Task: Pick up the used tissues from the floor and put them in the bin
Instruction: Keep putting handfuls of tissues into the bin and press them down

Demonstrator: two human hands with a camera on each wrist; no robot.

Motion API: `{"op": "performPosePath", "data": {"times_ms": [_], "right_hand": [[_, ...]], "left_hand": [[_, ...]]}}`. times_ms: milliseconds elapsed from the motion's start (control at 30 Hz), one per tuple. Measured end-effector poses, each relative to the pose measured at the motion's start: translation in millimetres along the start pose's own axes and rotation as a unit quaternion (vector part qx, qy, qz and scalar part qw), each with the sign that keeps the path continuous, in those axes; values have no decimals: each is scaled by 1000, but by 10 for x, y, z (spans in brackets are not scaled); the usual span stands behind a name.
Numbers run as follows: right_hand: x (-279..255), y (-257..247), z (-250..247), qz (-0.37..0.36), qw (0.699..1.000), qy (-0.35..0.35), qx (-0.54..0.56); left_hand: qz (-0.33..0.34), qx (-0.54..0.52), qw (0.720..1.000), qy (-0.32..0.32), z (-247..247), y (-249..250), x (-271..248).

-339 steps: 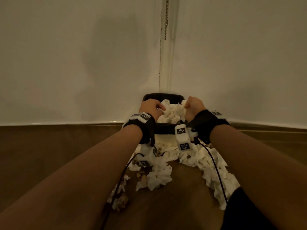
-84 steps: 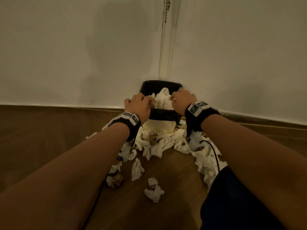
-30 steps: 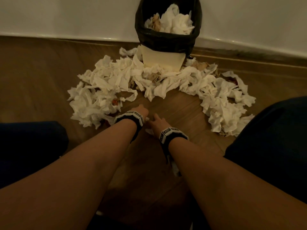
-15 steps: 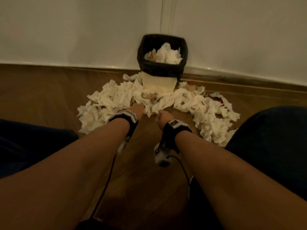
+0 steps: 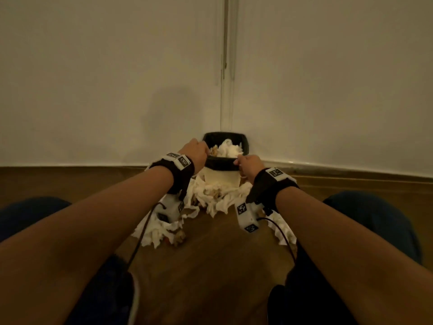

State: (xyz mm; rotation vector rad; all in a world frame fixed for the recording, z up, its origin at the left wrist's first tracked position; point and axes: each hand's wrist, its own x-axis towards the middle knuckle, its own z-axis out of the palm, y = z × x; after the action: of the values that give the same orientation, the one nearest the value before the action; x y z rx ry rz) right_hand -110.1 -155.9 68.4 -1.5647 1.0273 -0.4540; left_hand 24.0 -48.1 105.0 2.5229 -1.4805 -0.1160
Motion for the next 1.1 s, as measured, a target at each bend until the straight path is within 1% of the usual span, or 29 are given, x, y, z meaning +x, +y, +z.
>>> {"op": "performPosePath", "data": {"times_ms": [67, 133, 200, 267, 333, 367, 433, 500, 600, 667, 733, 833, 933, 1033, 1100], "right_hand": [[-36, -97, -130, -11, 1000, -4, 0], [-45, -200, -212, -18, 1000, -15, 14], [-39, -315, -257, -29, 998, -25, 39], [-11, -433, -276, -45, 993, -30, 102], [32, -532, -294, -49, 988, -20, 145], [58, -570, -310, -49, 988, -12, 146], [171, -606, -350, -49, 992, -10, 119], [324, -615, -378, -34, 994, -8, 100], [587, -631, -380, 0, 997, 20, 75], [758, -657, -366, 6, 999, 28, 46], [909, -667, -343, 13, 1000, 14, 20], [1081, -617, -291, 26, 998, -35, -53], [1218, -517, -226, 6, 982, -82, -170], [1311, -460, -157, -23, 968, -74, -237], [1379, -431, -102, -48, 958, -60, -275]], "left_hand": [[-2, -63, 998, 29, -140, 44, 9], [20, -108, 993, 46, -252, 60, 70], [13, -185, 981, 62, -298, 96, 147], [6, -289, 955, 69, -314, 135, 213], [0, -400, 915, 54, -281, 131, 297], [0, -414, 909, 50, -254, 129, 339], [-3, -400, 915, 50, -222, 130, 418], [5, -352, 933, 70, -194, 115, 536], [14, -343, 936, 76, -158, 93, 701], [18, -328, 941, 79, -113, 62, 801], [13, -308, 947, 87, -43, 22, 893], [-7, -292, 951, 103, 98, -21, 1024], [-9, -268, 958, 102, 239, -10, 1160], [-4, -251, 963, 96, 344, 0, 1298], [-13, -247, 964, 95, 414, -18, 1390]]}}
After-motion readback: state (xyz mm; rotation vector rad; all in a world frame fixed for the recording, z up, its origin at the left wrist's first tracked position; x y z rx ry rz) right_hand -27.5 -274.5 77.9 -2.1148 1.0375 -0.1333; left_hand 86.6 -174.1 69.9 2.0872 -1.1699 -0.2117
